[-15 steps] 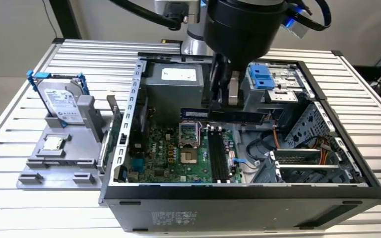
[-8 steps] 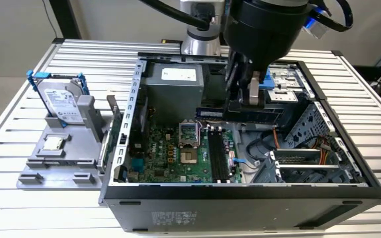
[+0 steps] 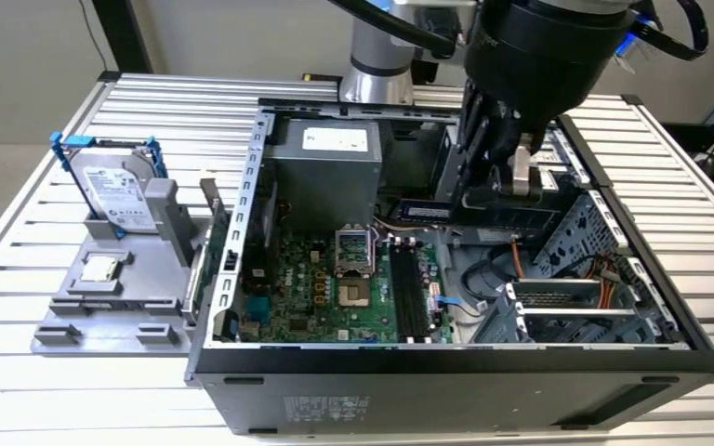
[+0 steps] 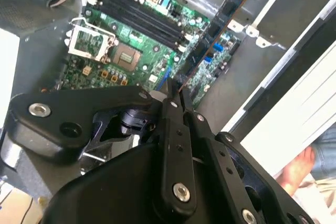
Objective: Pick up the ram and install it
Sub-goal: 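Pick up the ram and move it above insertion slot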
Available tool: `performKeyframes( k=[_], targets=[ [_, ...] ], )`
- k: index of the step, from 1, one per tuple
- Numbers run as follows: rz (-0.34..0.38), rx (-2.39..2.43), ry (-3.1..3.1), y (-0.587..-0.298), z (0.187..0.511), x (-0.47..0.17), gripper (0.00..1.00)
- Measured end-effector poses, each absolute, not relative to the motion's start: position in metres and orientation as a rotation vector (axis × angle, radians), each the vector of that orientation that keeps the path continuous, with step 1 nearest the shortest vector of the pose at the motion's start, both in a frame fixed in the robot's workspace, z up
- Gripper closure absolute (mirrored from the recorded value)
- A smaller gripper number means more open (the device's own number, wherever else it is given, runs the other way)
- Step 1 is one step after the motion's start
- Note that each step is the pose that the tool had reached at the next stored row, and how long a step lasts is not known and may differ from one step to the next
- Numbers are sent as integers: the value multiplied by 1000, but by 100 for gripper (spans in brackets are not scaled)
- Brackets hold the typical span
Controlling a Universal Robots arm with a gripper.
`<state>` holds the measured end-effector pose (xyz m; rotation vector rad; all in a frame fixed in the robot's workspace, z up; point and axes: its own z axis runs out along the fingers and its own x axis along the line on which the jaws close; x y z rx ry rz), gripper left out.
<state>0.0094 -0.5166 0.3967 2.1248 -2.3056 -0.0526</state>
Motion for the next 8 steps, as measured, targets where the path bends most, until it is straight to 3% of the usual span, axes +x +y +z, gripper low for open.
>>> performKeyframes(
  k=[8],
  targets=[
    [-53,2125,-2306,-515,397,11,100]
  ],
)
